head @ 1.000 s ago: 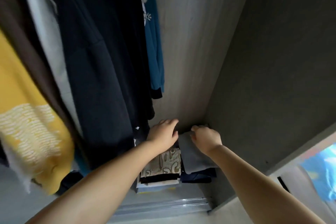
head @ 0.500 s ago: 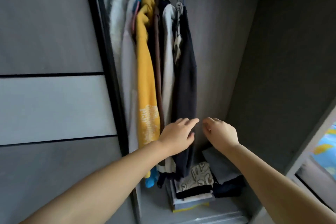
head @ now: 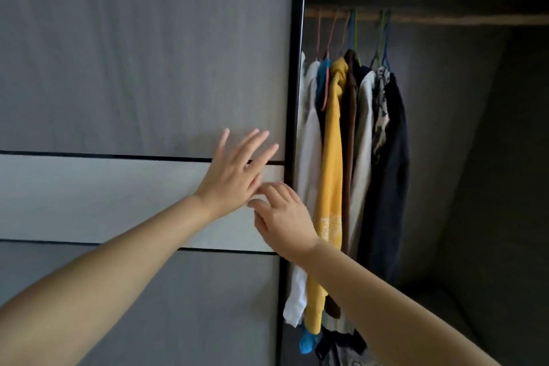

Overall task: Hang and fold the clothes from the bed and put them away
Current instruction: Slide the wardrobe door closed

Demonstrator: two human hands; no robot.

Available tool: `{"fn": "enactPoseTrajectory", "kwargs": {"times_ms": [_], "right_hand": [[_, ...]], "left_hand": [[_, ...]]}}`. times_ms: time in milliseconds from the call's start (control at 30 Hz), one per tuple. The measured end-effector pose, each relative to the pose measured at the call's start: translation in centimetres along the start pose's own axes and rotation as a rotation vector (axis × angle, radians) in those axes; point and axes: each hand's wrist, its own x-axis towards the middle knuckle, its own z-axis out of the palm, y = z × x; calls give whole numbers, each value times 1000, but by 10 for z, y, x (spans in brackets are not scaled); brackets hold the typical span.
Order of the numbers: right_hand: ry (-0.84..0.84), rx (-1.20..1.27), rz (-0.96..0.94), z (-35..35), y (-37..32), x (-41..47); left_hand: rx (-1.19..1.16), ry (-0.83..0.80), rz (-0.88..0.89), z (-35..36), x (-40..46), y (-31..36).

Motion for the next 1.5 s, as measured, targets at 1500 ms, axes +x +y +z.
{"fn": "enactPoseTrajectory", "kwargs": {"times_ms": [1500], "right_hand": [[-249,-501,102,-43,175,-128]], "left_hand": [[317,77,277,37,177,112]]}}
